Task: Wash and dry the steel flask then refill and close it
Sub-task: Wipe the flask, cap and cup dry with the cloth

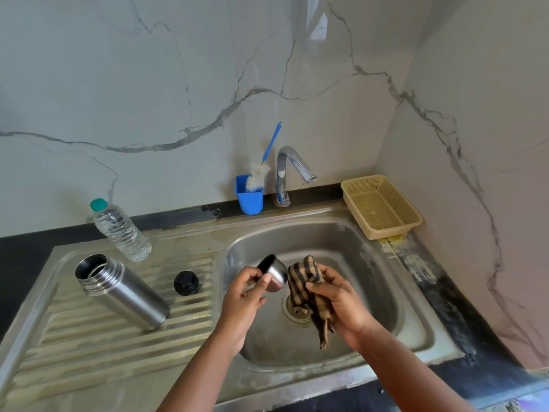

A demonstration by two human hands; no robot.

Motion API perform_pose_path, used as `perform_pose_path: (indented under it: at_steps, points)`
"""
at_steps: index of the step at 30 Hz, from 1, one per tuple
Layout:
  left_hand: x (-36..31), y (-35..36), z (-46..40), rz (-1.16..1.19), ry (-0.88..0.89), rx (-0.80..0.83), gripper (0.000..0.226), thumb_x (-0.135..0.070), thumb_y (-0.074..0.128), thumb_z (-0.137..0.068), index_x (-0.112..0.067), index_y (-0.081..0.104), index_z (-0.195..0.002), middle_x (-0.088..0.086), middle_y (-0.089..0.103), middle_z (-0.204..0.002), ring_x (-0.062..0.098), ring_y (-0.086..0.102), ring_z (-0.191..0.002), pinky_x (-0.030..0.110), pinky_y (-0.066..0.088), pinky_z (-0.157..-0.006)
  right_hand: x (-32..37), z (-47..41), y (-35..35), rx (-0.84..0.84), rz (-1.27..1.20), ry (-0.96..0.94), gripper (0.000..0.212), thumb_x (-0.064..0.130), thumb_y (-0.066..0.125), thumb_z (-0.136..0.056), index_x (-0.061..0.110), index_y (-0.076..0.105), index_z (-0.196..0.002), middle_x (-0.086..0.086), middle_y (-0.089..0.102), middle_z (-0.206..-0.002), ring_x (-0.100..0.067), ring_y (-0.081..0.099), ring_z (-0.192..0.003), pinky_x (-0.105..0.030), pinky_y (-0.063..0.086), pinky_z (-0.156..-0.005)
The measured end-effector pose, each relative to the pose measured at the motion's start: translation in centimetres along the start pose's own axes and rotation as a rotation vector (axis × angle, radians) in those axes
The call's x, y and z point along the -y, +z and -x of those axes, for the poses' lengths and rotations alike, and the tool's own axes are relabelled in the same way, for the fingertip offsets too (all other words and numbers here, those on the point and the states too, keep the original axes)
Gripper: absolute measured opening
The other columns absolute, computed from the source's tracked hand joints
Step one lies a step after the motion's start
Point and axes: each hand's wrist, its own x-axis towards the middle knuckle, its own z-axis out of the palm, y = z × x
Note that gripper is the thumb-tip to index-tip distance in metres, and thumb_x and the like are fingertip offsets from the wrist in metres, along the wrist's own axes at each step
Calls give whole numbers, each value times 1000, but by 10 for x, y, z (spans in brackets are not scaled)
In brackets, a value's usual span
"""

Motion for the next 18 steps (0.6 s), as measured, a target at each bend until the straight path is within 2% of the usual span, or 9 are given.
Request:
perform_pose_path:
  at_steps: [2, 4, 7, 10, 11, 13, 15, 18]
  points:
    - [2, 1, -3, -2, -41, -45, 13, -28, 63, -95, -17, 65, -89, -1, 75, -88, 15, 67, -101, 44, 43, -102, 2, 0, 2, 15, -56, -16, 37, -4, 48, -91, 6, 55, -126, -25, 69, -103, -34, 68, -85, -39, 57, -69]
    - [5, 3, -6, -2, -67, -87, 19, -28, 62, -96, -12, 67, -87, 7, 74, -82, 25, 65, -104, 43, 37, -108, 5, 3, 6, 19, -67, -37, 36, -1, 44, -94, 14, 53, -125, -23, 69, -100, -33, 67, -81, -38, 56, -66]
    - [5, 11, -5, 50, -100, -86, 17, -13, 59, -98, -1, 67, -90, 10, 71, -77, 17, 66, -85, 34, 40, -102, 6, 6, 18, 65, 4, -56, 29, 0, 43, -98, 16, 48, -122, -25, 67, -92, -37, 63, -76, -40, 51, -64]
    - [3, 18, -3, 37, -132, -33, 13, -7, 58, -96, -5, 70, -94, 12, 74, -89, 16, 64, -94, 31, 42, -98, -5, -2, 22, -60, 319, -227, 24, 2, 51, -97, 20, 55, -112, -12, 70, -98, -33, 64, -88, -45, 54, -75]
    - [1, 18, -1, 46, -132, -8, 14, -6, 57, -96, -6, 70, -93, 12, 74, -88, 16, 65, -93, 30, 43, -98, -7, -7, 20, -155, 491, -310, 25, 7, 54, -95, 26, 58, -110, -5, 69, -104, -25, 66, -93, -46, 55, -85]
    - [-3, 19, 3, 66, -108, 47, 16, -5, 53, -99, -3, 68, -94, 15, 74, -82, 19, 69, -85, 27, 44, -92, -6, -14, 13, -311, 736, -422, 34, 12, 60, -92, 38, 56, -113, 3, 56, -116, -9, 59, -101, -41, 49, -98]
    - [-8, 20, 8, 66, -85, 69, 17, -4, 51, -100, -1, 66, -95, 18, 74, -80, 20, 72, -82, 23, 45, -86, -6, -15, 10, -359, 828, -497, 38, 9, 59, -93, 37, 55, -119, 5, 43, -120, -3, 52, -103, -37, 48, -99]
    - [-10, 21, 7, 79, -101, 52, 22, 1, 50, -98, -6, 69, -90, 9, 74, -77, 15, 70, -79, 23, 47, -83, -15, -4, 15, -310, 1135, -773, 24, 21, 57, -97, 27, 62, -120, 3, 42, -125, -13, 52, -107, -38, 53, -89]
